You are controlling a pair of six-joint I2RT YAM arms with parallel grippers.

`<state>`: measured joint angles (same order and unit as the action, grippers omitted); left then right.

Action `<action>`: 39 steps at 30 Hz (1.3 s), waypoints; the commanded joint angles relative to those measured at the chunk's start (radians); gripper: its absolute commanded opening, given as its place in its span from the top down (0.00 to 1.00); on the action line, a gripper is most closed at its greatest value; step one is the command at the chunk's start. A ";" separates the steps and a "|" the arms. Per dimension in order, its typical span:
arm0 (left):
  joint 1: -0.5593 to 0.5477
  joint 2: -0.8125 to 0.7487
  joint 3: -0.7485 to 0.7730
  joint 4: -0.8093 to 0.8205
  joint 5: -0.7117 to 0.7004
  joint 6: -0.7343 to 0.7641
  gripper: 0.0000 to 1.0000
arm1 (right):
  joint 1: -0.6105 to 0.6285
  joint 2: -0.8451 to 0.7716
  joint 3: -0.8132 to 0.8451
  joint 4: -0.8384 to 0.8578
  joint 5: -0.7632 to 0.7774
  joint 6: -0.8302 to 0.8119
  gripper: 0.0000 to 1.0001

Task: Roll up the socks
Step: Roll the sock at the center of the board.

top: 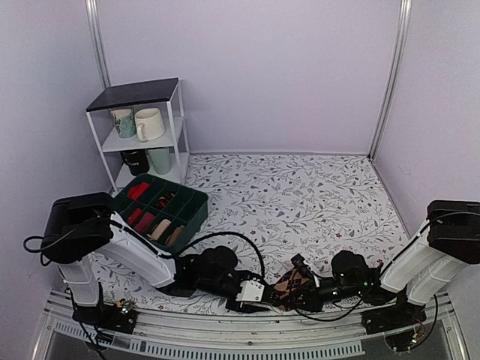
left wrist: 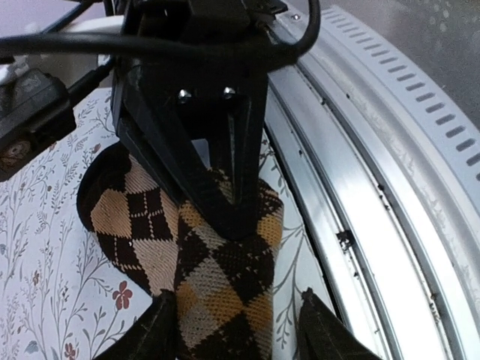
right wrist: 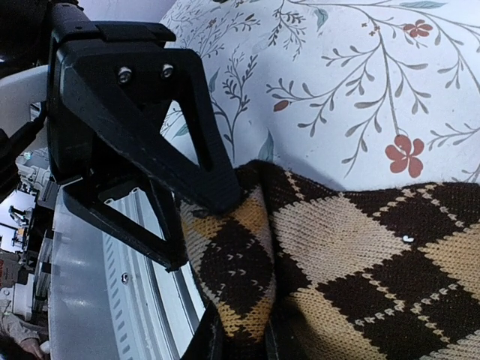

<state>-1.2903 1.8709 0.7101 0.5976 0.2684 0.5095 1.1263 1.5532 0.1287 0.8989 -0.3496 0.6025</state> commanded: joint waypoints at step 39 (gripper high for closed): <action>0.107 0.247 0.341 -0.764 0.253 -0.332 1.00 | 0.213 -0.559 -0.035 -0.499 0.555 -0.204 0.50</action>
<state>-1.2003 2.0056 1.0534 0.1062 0.4957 0.2001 1.2533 0.9306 0.0772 0.4416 0.0658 0.4057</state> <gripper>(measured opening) 0.066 0.497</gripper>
